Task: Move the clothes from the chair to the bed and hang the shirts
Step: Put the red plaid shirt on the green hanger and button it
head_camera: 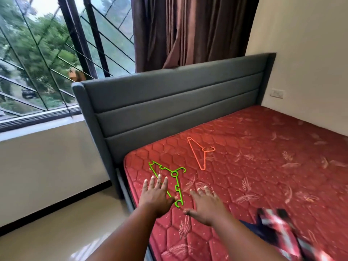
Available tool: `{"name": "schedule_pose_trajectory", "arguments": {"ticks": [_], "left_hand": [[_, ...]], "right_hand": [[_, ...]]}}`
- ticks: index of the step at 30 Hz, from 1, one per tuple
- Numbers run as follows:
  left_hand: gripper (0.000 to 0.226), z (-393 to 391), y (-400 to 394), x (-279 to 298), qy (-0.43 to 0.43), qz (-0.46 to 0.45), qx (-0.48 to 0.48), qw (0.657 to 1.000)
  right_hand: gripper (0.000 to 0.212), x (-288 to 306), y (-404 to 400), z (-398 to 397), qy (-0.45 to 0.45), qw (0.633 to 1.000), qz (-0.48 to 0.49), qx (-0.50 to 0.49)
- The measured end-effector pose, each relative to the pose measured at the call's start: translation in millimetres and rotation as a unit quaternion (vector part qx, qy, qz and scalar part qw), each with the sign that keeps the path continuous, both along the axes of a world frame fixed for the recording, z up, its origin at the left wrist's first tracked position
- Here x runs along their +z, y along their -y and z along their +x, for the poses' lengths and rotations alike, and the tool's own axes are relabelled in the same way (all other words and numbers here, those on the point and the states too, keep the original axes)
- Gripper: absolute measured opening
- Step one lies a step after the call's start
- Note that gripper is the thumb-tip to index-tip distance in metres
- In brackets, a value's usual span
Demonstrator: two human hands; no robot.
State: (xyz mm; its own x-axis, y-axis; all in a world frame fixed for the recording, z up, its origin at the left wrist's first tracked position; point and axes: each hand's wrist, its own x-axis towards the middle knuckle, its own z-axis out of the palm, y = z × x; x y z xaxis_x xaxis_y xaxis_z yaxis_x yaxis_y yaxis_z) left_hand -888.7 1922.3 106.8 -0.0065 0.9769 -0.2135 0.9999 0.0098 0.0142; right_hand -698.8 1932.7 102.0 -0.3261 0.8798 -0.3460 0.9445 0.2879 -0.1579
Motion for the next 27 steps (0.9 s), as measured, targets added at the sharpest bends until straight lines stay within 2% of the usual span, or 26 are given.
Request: {"name": "schedule_pose_trajectory", "arguments": {"ticks": [7, 14, 21, 27], "left_hand": [[0.084, -5, -82, -75, 0.023, -0.086, -0.039, 0.995], [0.08, -42, -188, -132, 0.024, -0.124, -0.083, 0.988], [0.084, -107, -204, -213, -0.006, -0.204, -0.053, 0.977], [0.081, -111, -227, -253, -0.002, -0.231, -0.063, 0.971]], "right_hand": [[0.087, -35, -70, -21, 0.062, 0.997, -0.038, 0.0], [0.068, -111, -158, -88, 0.036, 0.995, -0.089, -0.005], [0.06, -191, -203, -133, 0.036, 0.985, -0.166, -0.02], [0.052, -247, -227, -150, 0.073, 0.977, -0.2, -0.029]]}}
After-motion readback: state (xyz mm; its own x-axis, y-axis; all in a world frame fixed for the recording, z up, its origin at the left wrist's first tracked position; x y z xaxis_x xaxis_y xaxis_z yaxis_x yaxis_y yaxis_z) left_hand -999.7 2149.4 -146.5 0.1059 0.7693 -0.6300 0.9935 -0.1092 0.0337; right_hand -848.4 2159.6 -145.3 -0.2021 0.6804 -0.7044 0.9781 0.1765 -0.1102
